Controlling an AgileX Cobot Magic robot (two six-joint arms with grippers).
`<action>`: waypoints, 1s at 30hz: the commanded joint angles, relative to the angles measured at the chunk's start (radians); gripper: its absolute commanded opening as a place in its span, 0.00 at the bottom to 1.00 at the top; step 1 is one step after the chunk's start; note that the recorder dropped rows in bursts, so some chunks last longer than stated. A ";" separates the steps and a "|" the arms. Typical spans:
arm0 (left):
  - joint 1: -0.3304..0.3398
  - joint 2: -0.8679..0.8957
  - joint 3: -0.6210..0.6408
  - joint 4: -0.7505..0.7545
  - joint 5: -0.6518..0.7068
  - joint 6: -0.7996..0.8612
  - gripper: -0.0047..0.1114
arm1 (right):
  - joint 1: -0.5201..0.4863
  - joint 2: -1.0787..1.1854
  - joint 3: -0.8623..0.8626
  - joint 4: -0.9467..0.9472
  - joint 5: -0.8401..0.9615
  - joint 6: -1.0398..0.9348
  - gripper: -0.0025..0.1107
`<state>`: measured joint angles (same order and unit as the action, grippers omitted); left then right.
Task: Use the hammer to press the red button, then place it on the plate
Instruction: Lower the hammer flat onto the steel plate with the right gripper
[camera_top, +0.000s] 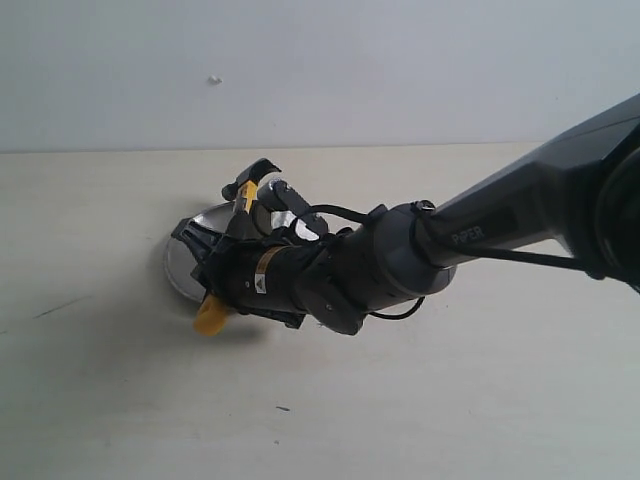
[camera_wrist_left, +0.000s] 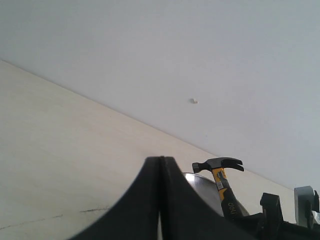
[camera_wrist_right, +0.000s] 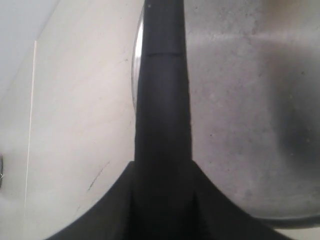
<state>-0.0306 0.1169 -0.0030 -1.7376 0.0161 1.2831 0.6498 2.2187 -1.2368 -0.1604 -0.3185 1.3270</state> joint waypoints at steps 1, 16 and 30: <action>0.001 -0.003 0.003 -0.007 0.000 0.003 0.04 | -0.006 -0.005 -0.030 -0.024 -0.014 -0.019 0.08; 0.001 -0.003 0.003 -0.007 0.000 0.003 0.04 | -0.006 0.049 -0.082 -0.024 0.007 -0.017 0.08; 0.001 -0.003 0.003 -0.007 0.000 0.003 0.04 | -0.006 0.049 -0.082 -0.024 0.041 -0.017 0.08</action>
<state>-0.0306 0.1169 -0.0030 -1.7376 0.0161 1.2831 0.6480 2.2737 -1.3096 -0.1678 -0.2665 1.3268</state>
